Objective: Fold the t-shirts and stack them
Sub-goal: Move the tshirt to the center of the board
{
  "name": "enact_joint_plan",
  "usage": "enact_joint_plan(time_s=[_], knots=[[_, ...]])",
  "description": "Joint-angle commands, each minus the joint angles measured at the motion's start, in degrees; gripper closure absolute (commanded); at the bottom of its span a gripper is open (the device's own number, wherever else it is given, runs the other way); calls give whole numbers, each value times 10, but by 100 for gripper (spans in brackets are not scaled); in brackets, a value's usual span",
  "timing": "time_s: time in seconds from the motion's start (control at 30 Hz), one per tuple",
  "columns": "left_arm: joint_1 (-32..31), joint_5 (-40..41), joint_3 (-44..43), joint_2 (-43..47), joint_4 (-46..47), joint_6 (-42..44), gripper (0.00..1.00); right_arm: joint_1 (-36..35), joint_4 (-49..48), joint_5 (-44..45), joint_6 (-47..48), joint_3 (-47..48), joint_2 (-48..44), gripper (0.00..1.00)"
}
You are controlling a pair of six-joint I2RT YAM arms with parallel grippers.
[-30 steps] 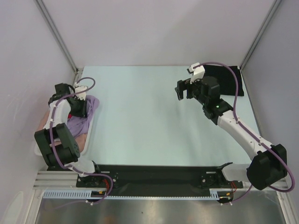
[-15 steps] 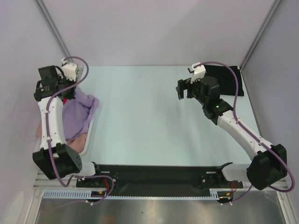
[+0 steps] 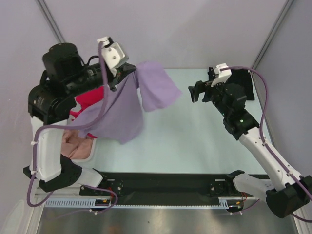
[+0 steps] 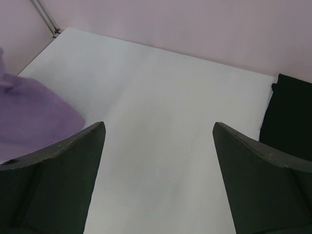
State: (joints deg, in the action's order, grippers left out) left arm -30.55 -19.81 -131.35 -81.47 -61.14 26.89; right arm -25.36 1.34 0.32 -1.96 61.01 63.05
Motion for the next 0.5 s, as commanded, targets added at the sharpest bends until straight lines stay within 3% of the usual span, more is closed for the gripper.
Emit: enact_joint_plan(time_s=[0.0,0.1,0.2,0.47], knots=[[-27,-51,-85,-7,5,-37,100,10,30,25,-8,24,-42,2],[-29,-51,-104,-18,19,-43,100,28,41,21,-11,14,-64,1],[-29,-11,-60,-25,45,-39,100,35,47,4,-9,8,-68,1],[-8,71,190,-34,174,-33,100,37,105,4,-30,16,-19,2]])
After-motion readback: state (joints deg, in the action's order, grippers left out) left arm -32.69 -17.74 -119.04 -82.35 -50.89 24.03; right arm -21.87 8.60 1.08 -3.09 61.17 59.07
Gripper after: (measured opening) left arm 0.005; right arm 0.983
